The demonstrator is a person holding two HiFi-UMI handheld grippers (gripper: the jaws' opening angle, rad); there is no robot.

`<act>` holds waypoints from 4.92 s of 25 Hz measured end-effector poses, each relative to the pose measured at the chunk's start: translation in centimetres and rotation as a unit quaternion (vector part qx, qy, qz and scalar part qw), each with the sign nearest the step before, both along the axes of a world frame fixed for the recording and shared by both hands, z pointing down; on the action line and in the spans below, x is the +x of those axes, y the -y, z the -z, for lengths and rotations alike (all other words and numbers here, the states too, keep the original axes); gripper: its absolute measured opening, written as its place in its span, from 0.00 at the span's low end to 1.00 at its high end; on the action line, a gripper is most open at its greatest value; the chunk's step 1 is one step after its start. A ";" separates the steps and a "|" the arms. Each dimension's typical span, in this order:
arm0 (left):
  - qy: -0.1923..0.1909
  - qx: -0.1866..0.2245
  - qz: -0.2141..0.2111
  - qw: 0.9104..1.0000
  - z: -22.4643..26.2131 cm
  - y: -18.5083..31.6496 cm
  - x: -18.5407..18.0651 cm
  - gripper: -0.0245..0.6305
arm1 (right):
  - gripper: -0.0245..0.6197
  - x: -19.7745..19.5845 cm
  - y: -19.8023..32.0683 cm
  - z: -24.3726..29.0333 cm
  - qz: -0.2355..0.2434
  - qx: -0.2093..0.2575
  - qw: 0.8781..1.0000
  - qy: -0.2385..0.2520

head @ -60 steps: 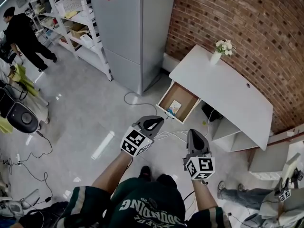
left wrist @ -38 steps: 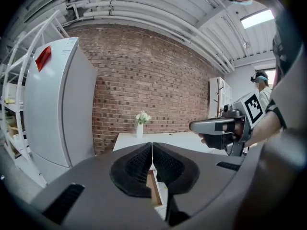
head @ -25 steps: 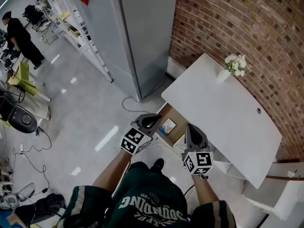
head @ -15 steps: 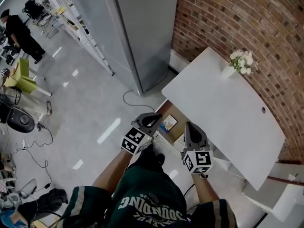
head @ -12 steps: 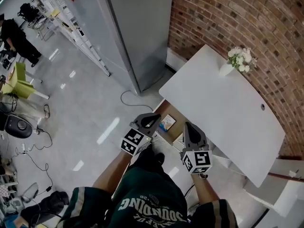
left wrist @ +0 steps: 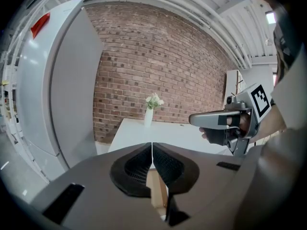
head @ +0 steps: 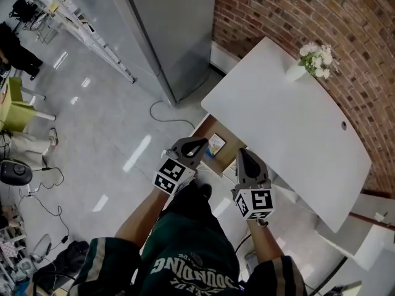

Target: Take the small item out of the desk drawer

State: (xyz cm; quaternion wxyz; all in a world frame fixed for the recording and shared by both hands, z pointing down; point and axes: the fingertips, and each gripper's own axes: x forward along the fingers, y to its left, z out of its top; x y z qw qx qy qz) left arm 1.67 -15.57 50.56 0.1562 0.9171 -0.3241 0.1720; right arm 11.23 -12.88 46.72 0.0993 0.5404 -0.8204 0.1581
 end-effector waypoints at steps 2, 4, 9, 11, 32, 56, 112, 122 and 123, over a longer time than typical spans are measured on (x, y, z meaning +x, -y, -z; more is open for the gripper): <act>0.002 -0.007 0.002 1.000 -0.9 0.1 -0.1 0.07 | 0.08 0.0 0.1 -0.7 -0.002 -0.005 1.000 -0.004; 0.007 -0.015 0.003 1.000 -2.1 0.1 -0.2 0.07 | 0.08 0.0 0.1 -1.7 -0.004 -0.011 1.000 -0.006; 0.018 -0.028 -0.002 0.999 -5.0 0.5 0.3 0.07 | 0.08 0.6 0.4 -3.9 -0.025 -0.024 0.999 -0.002; 0.022 -0.032 -0.004 0.999 -6.3 0.7 0.5 0.07 | 0.08 0.9 0.5 -4.6 -0.036 -0.029 0.999 0.006; 0.072 -0.107 -0.013 0.992 -21.6 1.1 2.9 0.31 | 0.08 2.3 -2.1 -13.3 -0.072 -0.083 0.994 0.002; 0.204 -0.176 0.011 0.963 -39.4 2.3 7.6 0.65 | 0.08 3.9 -6.1 -21.3 -0.108 -0.164 0.981 0.007; 0.247 -0.138 0.019 0.959 -29.5 1.6 3.6 0.69 | 0.08 2.0 -5.9 -14.9 -0.082 -0.142 0.986 0.014; 0.215 -0.106 0.044 0.970 -19.1 0.5 0.7 0.69 | 0.08 0.8 -5.7 -9.4 -0.062 -0.114 0.992 0.004; 0.212 -0.097 0.042 0.972 -17.9 0.4 0.6 0.69 | 0.08 0.6 -5.7 -8.9 -0.061 -0.111 0.992 0.003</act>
